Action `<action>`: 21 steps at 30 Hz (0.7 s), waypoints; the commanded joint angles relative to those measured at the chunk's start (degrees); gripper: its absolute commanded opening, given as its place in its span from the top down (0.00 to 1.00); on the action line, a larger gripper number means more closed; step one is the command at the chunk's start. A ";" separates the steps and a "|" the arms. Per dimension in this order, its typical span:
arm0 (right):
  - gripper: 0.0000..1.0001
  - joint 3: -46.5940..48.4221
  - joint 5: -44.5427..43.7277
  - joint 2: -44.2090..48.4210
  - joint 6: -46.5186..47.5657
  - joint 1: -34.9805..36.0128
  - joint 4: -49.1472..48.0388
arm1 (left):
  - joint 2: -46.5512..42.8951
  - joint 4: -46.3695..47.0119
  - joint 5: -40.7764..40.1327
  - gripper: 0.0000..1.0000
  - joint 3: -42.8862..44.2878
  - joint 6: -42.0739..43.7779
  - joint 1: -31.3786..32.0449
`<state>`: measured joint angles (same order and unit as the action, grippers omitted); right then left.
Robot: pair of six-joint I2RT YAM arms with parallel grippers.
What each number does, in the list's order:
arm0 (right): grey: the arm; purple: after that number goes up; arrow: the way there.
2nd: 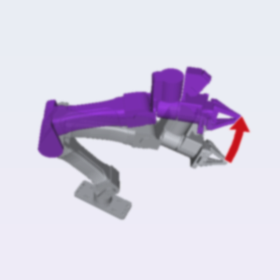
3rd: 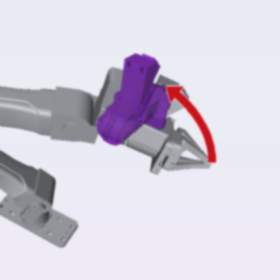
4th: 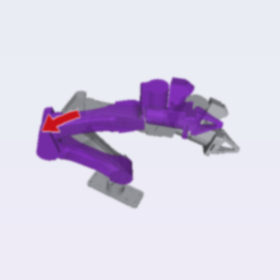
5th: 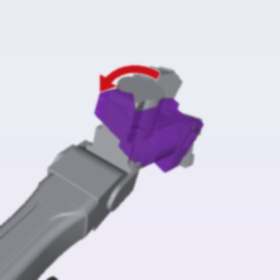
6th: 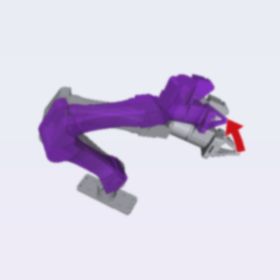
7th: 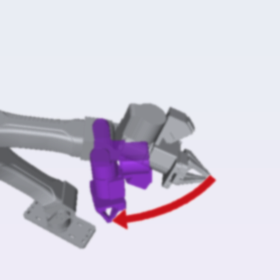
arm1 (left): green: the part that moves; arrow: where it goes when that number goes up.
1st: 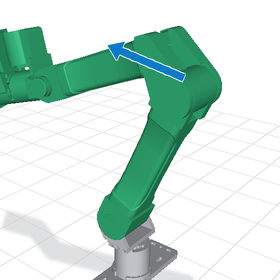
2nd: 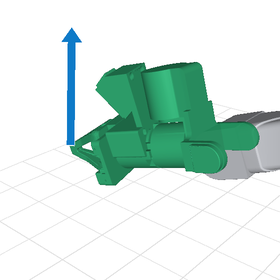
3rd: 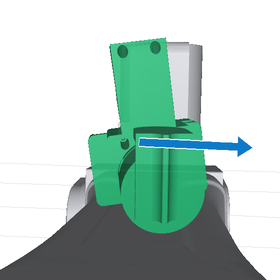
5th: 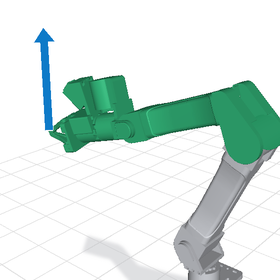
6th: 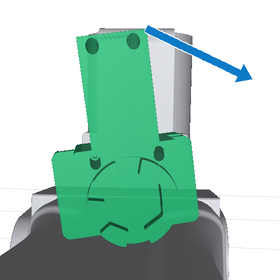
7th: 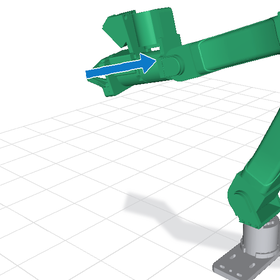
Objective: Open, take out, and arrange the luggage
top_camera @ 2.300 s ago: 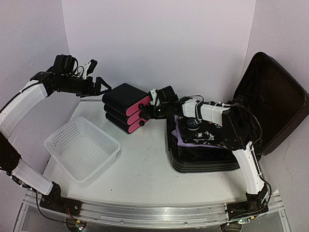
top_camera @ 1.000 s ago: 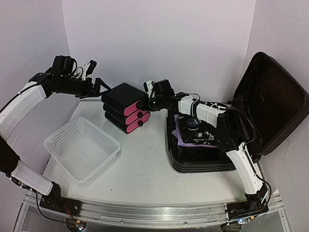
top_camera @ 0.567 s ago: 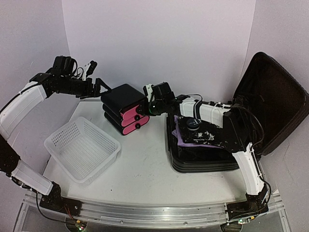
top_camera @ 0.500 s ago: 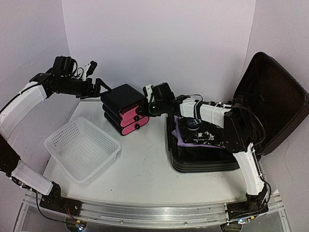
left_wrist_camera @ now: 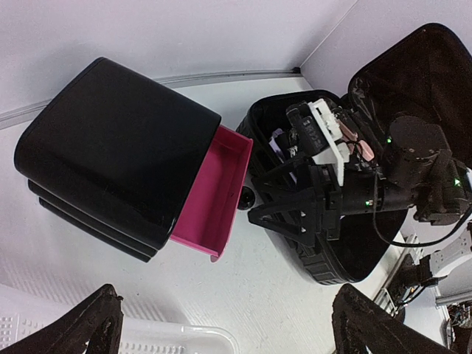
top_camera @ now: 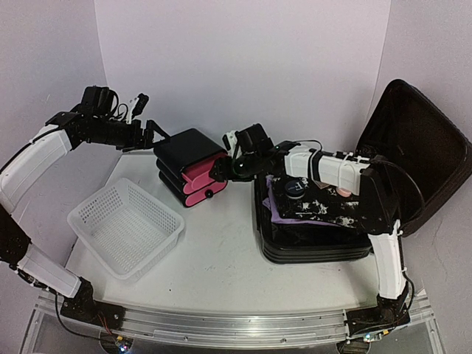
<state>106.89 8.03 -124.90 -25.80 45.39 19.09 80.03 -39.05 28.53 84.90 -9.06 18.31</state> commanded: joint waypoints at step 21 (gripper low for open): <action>0.02 -10.16 -43.81 17.95 11.17 -2.05 37.83 | 1.42 1.95 2.67 0.01 -0.08 -0.90 -0.20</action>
<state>95.81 -30.57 -105.43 -15.62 43.66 53.71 81.10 -39.00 30.30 84.84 -9.52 18.33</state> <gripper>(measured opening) 0.983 0.994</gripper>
